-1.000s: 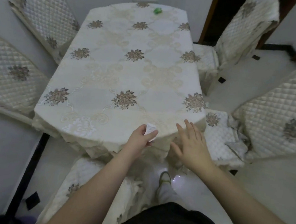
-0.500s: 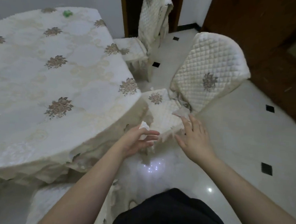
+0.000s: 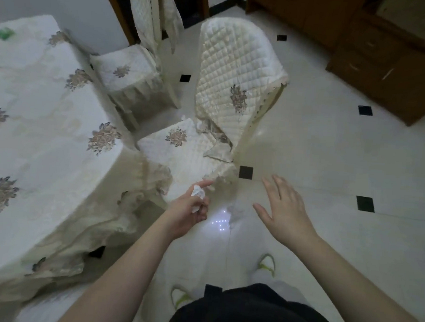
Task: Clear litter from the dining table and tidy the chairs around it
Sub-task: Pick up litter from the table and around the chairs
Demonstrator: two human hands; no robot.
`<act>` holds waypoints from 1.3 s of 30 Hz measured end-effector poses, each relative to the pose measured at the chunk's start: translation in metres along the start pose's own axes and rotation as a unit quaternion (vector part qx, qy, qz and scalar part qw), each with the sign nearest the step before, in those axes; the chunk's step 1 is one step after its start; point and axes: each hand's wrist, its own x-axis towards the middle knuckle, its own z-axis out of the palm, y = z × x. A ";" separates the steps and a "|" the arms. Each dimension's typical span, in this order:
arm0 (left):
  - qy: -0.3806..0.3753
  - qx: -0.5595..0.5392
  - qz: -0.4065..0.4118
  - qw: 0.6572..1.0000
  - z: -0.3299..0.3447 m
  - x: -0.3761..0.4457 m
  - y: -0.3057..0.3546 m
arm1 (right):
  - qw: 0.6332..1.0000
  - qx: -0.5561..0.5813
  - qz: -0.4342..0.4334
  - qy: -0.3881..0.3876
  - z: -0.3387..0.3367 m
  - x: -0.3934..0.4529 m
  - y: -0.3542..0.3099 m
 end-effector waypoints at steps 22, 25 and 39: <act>0.066 -0.075 0.018 0.995 0.005 0.107 0.013 | 0.988 -0.065 -0.072 -0.116 0.029 0.128 0.059; 0.102 -0.054 0.021 0.993 0.000 0.132 0.003 | 0.985 -0.058 -0.096 -0.130 0.054 0.144 0.061; 0.256 -0.036 -0.039 0.965 -0.038 0.296 -0.181 | 0.941 -0.089 -0.093 -0.312 0.354 0.276 0.137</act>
